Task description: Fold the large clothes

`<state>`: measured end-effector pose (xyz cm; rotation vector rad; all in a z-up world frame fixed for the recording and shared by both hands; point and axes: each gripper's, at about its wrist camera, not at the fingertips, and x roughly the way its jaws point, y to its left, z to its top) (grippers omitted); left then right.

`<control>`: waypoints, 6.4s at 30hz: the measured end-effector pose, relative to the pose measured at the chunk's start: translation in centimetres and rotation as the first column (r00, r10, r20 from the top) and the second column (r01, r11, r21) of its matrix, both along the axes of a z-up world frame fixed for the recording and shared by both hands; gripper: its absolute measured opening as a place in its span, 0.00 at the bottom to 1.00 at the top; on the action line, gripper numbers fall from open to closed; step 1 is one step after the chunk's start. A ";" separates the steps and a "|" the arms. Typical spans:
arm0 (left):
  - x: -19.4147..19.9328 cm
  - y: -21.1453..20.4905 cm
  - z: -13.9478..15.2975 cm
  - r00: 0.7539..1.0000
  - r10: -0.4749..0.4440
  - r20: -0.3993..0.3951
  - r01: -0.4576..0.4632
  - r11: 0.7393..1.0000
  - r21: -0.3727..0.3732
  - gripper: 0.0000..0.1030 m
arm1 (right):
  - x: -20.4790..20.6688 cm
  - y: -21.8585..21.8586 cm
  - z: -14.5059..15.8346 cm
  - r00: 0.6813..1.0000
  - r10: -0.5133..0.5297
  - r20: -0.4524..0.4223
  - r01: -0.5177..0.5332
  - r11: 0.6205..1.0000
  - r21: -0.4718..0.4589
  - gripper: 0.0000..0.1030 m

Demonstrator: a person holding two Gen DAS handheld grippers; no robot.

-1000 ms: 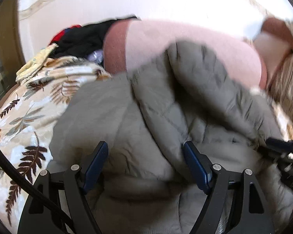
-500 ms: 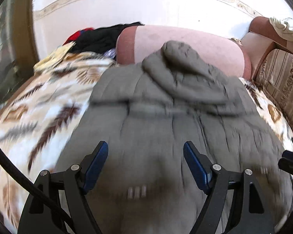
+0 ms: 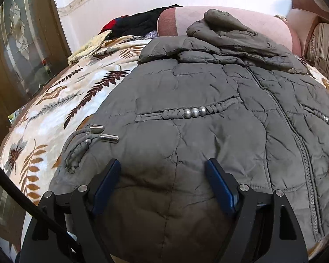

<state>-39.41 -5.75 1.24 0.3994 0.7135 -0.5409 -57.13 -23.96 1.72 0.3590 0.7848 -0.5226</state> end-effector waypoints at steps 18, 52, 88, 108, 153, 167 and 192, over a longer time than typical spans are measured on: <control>0.2 -0.5 -0.5 0.999 0.018 0.031 -0.019 1.000 0.008 0.85 | -0.6 0.0 -0.4 0.999 0.009 0.032 -0.009 1.000 0.001 0.40; 0.7 0.1 -0.3 1.000 0.007 0.012 -0.007 1.000 -0.012 0.91 | -1.1 0.1 0.0 0.998 -0.007 0.056 0.007 1.000 0.015 0.46; 7.0 6.9 1.5 0.944 0.329 -0.033 -0.330 0.934 -0.140 0.92 | -8.3 -7.4 2.8 0.924 -0.353 0.148 0.350 0.935 0.047 0.67; 9.8 10.9 1.1 0.893 0.401 -0.205 -0.440 0.874 -0.208 0.92 | -10.6 -9.2 1.2 0.890 -0.441 0.114 0.416 0.890 0.188 0.67; 5.7 10.8 -0.3 0.922 0.085 -0.378 -0.211 0.929 -0.304 0.74 | -12.7 -5.6 -0.5 0.903 -0.378 0.204 0.259 0.858 0.443 0.51; 3.5 8.4 0.2 0.956 0.024 -0.292 -0.116 0.946 -0.302 0.65 | -9.4 -3.5 -0.7 0.917 -0.268 0.296 0.099 0.870 0.482 0.28; 1.0 7.8 0.0 0.978 0.029 -0.207 -0.081 0.966 -0.245 0.40 | -7.0 -2.5 -1.5 0.973 -0.180 0.144 0.124 0.935 0.331 0.31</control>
